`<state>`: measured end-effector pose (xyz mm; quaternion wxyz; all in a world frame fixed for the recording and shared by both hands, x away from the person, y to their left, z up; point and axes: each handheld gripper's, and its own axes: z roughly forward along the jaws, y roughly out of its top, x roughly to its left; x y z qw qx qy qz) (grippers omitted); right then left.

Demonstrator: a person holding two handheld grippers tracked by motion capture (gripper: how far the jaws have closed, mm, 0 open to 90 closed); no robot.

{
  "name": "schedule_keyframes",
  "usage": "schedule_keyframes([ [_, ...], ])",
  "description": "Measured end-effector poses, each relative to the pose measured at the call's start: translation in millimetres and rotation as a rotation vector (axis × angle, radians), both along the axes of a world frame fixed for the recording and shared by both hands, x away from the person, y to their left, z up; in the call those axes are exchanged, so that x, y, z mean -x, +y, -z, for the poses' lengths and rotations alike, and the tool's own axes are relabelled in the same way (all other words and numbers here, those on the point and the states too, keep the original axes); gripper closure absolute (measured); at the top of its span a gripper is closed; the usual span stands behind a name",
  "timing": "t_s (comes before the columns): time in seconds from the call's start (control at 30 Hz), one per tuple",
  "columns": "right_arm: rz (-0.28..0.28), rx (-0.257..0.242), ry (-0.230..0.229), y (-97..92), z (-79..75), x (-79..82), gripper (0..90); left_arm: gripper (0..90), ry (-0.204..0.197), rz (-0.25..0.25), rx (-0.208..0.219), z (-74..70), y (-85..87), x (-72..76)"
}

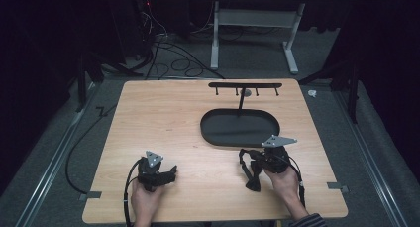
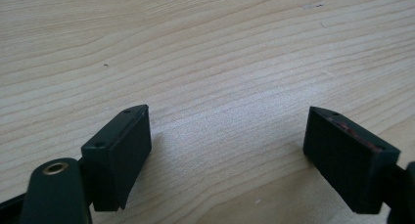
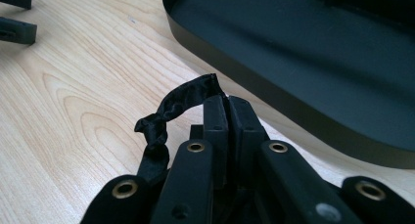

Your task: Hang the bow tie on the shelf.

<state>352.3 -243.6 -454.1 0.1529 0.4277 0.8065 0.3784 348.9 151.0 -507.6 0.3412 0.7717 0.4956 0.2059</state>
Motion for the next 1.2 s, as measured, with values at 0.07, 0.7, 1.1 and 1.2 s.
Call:
schedule_keyframes([
  [0.07,0.002,0.003,-0.012,-0.7,-2.4,1.1,88.5,18.5,0.001,-0.001,0.001,0.0,-0.1,0.1],
  [0.7,-0.006,-0.024,-0.077,-6.7,-25.8,6.8,88.5,18.5,0.000,0.000,0.000,0.0,0.0,0.0],
  [1.1,-0.011,-0.027,-0.092,-10.9,-36.4,5.6,88.4,18.5,0.000,0.000,0.000,0.0,0.0,0.0],
  [1.2,-0.010,-0.029,-0.098,-11.1,-40.0,5.7,88.5,18.5,0.000,0.000,0.001,0.0,-0.1,0.0],
])
